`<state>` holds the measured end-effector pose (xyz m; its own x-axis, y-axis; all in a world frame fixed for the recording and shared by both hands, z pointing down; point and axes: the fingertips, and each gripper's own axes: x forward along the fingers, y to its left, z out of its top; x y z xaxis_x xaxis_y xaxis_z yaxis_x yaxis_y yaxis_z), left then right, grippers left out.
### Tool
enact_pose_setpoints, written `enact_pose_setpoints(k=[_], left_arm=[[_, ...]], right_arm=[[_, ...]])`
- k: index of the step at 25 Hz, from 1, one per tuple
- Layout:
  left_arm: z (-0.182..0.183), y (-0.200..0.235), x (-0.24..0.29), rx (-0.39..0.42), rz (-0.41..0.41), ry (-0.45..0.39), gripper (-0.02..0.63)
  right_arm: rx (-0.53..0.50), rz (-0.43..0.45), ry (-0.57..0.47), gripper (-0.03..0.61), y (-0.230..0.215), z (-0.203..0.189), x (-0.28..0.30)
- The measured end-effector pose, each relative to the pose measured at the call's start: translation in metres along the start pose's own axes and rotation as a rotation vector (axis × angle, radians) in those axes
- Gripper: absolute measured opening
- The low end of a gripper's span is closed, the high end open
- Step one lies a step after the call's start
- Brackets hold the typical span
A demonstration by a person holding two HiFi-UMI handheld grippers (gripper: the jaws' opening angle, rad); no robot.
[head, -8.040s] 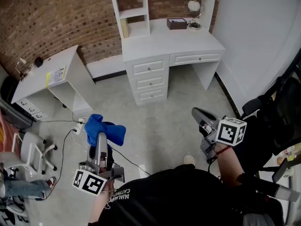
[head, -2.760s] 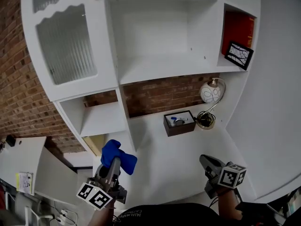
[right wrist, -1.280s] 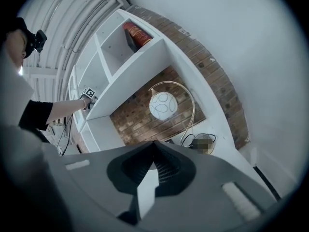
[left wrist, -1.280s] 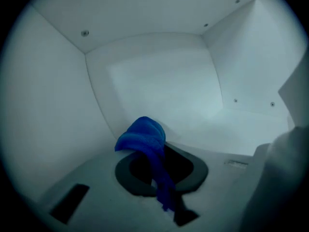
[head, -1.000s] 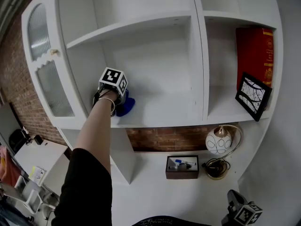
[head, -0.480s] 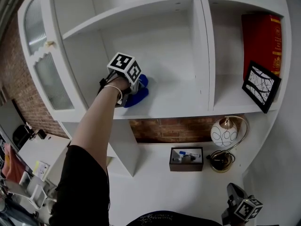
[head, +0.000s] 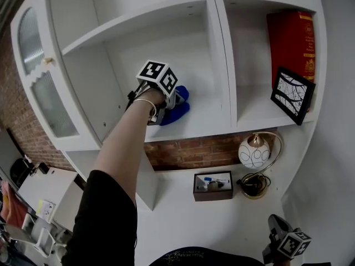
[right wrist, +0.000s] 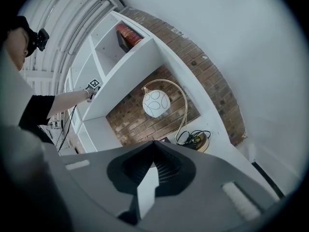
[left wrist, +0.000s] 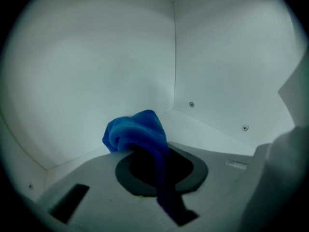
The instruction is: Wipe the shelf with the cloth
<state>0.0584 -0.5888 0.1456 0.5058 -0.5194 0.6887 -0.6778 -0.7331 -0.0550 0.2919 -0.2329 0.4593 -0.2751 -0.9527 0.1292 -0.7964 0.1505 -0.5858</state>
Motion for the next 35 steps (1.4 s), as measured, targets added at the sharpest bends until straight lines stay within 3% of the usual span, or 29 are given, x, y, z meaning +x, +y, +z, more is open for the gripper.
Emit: enact_pose_setpoints(k=[11,20,23,26,28,31,35], left_arm=[[0.033,-0.097,0.027,0.06,-0.227,-0.043,0.034],[0.028,-0.09,-0.013,0.11,-0.226,-0.105,0.035],[0.017,-0.055,-0.051,0.109,-0.113,-0.098,0.035],[-0.021,0.008,-0.086,0.125,0.126,0.0,0.035],[-0.05,0.046,-0.106,0.097,0.237,0.05,0.035],[-0.088,0.081,-0.124,0.01,0.312,0.086,0.035],[-0.118,0.096,-0.128,0.001,0.378,0.165,0.035]], right_arm=[[-0.004,-0.036,-0.031,0.008,0.002,0.0,-0.024],[-0.032,-0.018,-0.026,0.008,0.019,0.002,-0.032],[-0.043,-0.001,-0.015,0.008,0.025,-0.001,-0.03],[-0.054,0.034,0.009,0.008,0.036,-0.007,-0.022],[-0.065,0.06,0.027,0.008,0.045,-0.011,-0.016],[-0.074,0.085,0.053,0.008,0.055,-0.019,-0.011],[-0.075,0.097,0.065,0.008,0.061,-0.024,-0.01]])
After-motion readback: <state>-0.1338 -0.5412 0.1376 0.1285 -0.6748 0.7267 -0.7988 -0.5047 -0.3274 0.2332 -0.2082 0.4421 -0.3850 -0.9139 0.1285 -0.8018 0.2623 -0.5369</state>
